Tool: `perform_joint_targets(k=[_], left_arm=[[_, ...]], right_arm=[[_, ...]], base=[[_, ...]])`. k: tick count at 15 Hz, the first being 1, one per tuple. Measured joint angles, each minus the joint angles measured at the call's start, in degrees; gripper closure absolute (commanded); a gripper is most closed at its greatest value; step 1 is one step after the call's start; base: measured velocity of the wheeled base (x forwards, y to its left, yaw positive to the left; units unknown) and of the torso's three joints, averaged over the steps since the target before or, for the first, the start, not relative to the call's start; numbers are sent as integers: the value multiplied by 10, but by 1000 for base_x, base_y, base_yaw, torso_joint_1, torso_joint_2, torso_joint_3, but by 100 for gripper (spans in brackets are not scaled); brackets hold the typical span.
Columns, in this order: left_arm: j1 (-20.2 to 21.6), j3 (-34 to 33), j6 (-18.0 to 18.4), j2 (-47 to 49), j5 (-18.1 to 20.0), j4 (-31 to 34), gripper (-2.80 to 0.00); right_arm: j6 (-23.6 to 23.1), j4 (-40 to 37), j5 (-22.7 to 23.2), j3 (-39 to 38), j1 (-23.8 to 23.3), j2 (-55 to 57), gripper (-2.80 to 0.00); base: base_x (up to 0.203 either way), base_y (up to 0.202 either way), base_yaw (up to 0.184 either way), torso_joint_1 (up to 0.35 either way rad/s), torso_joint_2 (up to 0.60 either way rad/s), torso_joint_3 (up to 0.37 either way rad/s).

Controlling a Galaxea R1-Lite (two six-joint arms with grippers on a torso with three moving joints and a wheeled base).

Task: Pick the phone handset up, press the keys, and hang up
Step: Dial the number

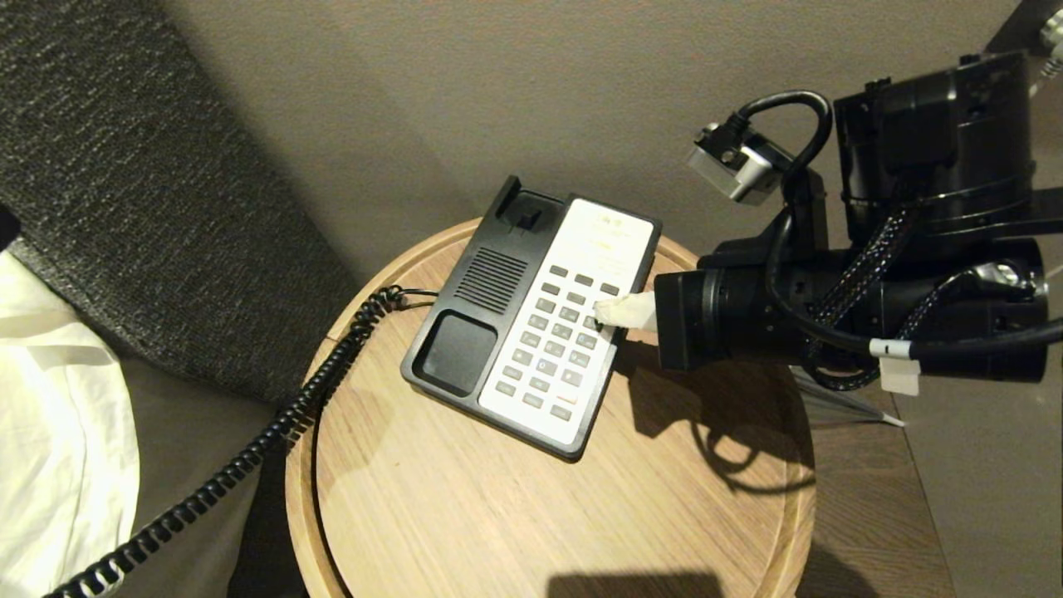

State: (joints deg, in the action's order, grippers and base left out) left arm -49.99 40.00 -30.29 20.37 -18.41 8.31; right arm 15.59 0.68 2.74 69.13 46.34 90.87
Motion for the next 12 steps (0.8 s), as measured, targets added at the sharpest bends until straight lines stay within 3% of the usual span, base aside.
perform_joint_targets(k=[12], left_arm=[[-2, -8, 0, -10, 0, 2, 0]], right_arm=[[-3, 14, -4, -2, 2, 22, 0]], base=[[0, 0, 0, 0, 0, 0]])
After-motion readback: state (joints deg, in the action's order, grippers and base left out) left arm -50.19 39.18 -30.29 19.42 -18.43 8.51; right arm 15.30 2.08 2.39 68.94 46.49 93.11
